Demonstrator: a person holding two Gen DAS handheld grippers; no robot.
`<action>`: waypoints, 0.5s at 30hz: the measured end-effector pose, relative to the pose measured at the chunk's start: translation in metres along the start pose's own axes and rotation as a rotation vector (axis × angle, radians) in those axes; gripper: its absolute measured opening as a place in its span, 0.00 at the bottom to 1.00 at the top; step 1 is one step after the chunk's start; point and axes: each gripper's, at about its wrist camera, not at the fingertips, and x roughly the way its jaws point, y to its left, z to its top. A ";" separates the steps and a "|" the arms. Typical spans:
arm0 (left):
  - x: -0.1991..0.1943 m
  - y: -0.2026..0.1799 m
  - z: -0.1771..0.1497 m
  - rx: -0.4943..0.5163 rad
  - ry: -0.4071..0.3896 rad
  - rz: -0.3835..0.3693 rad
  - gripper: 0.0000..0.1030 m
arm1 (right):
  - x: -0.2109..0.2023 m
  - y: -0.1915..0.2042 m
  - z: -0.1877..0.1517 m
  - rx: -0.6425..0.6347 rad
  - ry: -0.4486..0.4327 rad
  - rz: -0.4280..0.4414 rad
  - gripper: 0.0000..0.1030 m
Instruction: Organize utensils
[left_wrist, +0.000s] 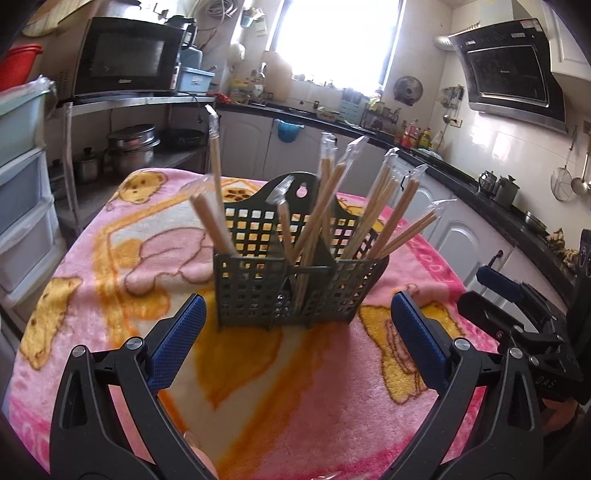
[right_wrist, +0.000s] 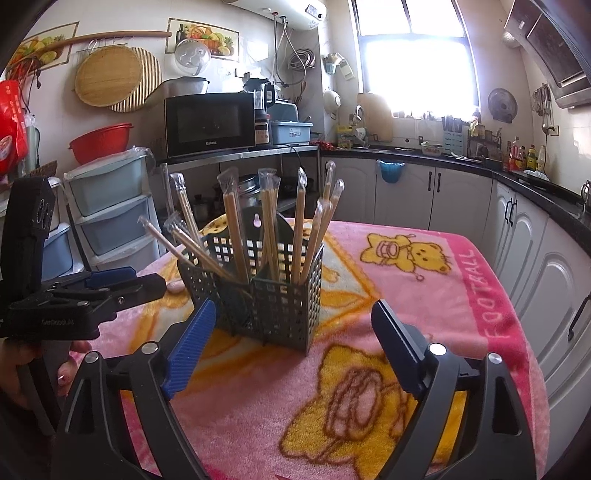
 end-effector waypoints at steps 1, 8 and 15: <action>0.000 0.002 -0.002 -0.006 -0.003 0.006 0.90 | 0.001 0.000 -0.003 0.001 0.004 0.000 0.82; 0.000 0.008 -0.018 -0.020 -0.022 0.031 0.90 | 0.009 -0.002 -0.019 0.013 0.024 -0.027 0.85; 0.002 0.004 -0.031 0.010 -0.054 0.058 0.90 | 0.011 -0.001 -0.032 0.005 -0.006 -0.051 0.92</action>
